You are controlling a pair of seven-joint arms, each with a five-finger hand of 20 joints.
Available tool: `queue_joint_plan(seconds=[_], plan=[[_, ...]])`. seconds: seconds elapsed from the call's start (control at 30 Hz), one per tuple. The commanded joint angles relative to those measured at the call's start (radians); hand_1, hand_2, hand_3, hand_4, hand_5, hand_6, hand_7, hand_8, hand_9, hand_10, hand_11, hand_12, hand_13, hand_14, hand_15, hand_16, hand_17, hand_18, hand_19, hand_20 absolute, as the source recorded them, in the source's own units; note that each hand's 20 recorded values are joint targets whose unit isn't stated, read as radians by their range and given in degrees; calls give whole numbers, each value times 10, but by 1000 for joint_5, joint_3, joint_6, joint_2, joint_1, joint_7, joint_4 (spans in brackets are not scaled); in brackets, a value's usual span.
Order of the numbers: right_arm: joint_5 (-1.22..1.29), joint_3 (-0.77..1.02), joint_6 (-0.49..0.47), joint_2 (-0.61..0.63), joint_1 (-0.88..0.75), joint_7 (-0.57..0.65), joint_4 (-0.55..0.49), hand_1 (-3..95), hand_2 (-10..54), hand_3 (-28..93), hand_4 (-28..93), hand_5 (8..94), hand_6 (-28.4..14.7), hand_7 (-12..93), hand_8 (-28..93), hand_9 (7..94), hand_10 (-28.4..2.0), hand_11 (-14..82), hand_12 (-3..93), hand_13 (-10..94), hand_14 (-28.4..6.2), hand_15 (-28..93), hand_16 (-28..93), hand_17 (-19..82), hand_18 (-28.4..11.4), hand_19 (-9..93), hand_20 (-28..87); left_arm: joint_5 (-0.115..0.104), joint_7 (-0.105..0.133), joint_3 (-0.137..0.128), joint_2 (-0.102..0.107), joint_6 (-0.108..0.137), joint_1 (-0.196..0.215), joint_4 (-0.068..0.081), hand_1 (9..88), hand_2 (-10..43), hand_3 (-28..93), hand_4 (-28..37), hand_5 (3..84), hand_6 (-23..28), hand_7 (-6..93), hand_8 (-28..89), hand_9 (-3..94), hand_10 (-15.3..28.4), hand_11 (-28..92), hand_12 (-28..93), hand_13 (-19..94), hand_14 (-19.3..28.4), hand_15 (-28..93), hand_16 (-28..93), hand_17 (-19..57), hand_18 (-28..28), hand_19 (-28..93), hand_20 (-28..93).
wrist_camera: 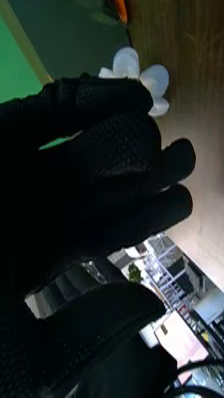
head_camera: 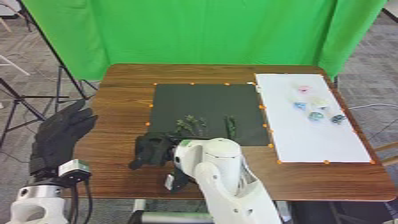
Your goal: Arrange flowers
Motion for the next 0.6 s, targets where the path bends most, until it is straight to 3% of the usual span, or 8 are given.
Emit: queue_joint_plan(seconds=[0.03, 0.6], plan=[[-59, -13, 45, 17, 17, -8, 27, 208, 127, 805, -219, 683, -74, 138, -108, 675, -191, 167, 152, 666, -130, 746, 201, 364, -254, 932, 114, -8, 7, 6, -3, 1, 1, 3, 240, 70, 804, -210, 415, 110, 116, -90, 356, 210, 321, 74, 235, 281, 616, -162, -89, 238, 622, -24], [-118, -29, 123, 36, 62, 4, 82, 195, 129, 812, -215, 676, -80, 132, -105, 629, -190, 132, 142, 666, -130, 745, 197, 364, -256, 932, 120, -8, 7, 13, 1, 1, -10, 6, 239, 70, 805, -210, 415, 110, 116, -90, 356, 210, 322, 73, 234, 281, 618, -163, -89, 238, 622, -24]])
